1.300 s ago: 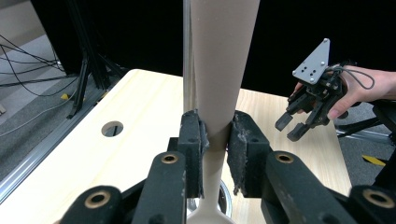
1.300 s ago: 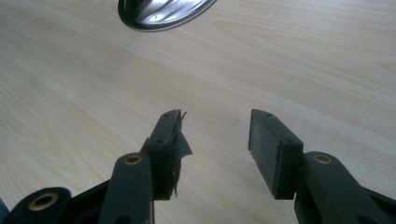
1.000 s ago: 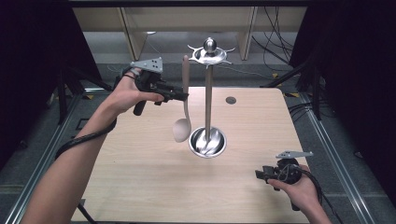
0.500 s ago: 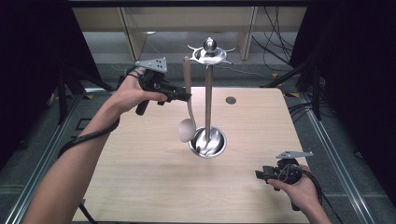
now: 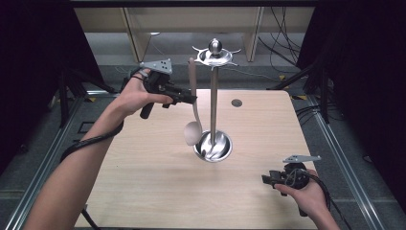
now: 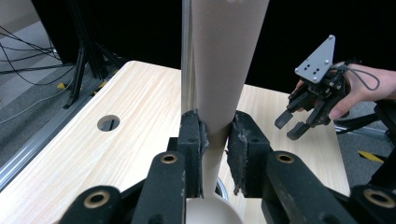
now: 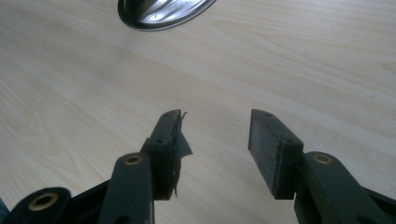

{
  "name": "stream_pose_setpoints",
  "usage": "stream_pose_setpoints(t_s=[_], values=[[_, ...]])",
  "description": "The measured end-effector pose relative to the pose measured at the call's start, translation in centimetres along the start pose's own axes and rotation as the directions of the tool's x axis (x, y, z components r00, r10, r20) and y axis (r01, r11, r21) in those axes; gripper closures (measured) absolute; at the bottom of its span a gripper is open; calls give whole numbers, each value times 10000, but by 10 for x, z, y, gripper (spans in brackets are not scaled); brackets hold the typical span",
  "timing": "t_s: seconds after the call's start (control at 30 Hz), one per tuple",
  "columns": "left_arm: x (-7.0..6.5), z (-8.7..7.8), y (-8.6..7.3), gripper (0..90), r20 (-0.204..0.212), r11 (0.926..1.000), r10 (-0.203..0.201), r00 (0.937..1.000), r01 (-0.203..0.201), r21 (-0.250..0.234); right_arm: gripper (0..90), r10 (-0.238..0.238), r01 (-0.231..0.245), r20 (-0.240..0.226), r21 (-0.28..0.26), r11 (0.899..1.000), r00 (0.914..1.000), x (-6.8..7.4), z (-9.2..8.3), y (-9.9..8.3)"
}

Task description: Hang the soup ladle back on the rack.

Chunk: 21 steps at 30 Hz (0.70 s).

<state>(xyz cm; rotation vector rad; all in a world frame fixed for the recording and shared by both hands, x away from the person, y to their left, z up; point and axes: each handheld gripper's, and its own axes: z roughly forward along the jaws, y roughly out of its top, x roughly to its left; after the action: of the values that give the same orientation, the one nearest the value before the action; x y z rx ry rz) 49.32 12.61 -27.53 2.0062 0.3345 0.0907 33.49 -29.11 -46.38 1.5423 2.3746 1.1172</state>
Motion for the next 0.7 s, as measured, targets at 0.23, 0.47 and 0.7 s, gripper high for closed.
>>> stream_pose_setpoints(t_s=[0.23, 0.47, 0.7], values=[[-2, -3, -6, 655, -476, 9984, -381, 9981, 360, -443, 547, -80, 80, 49, 78, 9999, 10000, -1, -1, 0], [-31, -28, -46, 413, -3197, 9927, 45, 9475, -426, -1124, 540, -13, 13, 170, -22, 10000, 9999, -2, -3, 0], [-65, -55, -144, 306, -5070, 9919, -565, 8601, -95, -1267, 530, -52, 51, 297, 23, 10000, 9995, -1, -2, 0]])
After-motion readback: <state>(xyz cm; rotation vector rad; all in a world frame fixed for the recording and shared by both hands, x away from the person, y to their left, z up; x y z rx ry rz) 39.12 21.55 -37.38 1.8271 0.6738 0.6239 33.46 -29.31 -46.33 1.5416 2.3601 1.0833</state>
